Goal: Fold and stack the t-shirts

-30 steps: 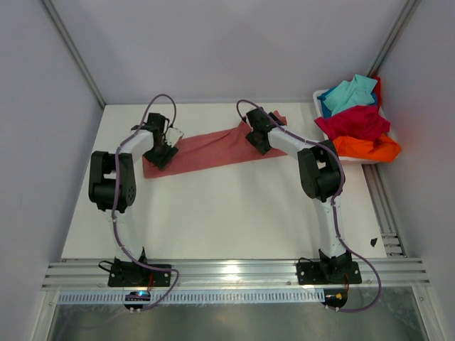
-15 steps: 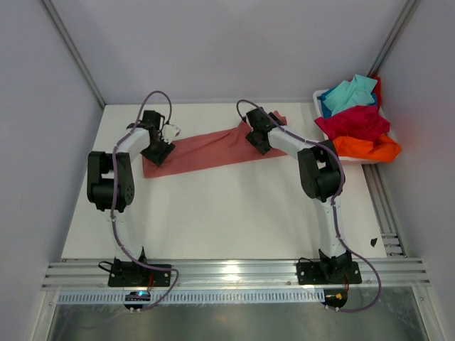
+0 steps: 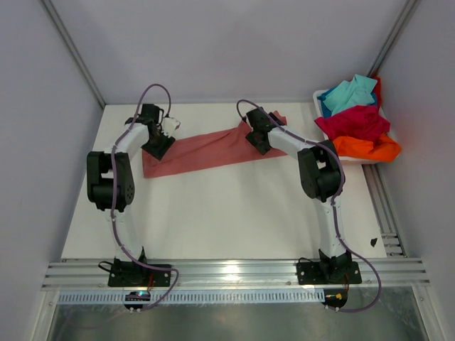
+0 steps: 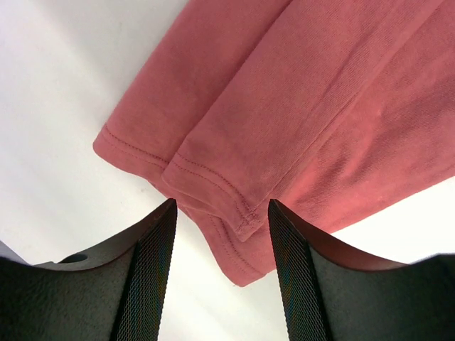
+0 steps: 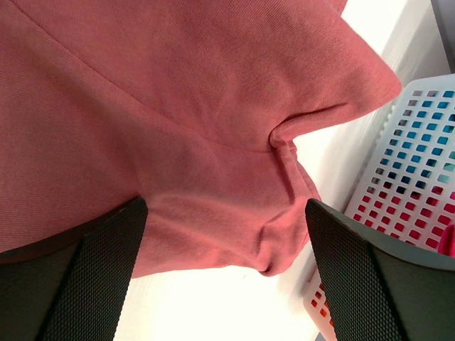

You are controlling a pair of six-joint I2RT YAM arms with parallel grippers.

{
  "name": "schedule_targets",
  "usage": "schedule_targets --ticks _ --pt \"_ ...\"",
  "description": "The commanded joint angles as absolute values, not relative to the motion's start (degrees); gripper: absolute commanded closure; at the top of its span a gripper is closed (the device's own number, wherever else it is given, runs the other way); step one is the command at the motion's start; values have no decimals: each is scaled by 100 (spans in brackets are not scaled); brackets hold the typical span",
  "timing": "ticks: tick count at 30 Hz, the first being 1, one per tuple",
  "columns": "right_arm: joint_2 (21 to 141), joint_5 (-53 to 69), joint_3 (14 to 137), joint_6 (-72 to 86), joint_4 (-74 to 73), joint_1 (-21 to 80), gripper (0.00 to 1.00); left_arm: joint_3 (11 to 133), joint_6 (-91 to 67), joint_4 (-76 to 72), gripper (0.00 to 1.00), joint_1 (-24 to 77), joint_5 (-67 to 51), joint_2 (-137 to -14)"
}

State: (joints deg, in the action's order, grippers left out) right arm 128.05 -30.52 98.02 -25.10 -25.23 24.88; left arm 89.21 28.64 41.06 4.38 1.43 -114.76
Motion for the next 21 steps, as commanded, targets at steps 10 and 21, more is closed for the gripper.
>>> schedule_targets --ticks 10,21 --pt "12744 -2857 9642 -2373 -2944 2452 2 8860 2733 4140 45 404 -158 -11505" --pt "12736 -2839 9659 -2347 -2962 2461 2 8833 2698 4034 46 404 -263 -11672"
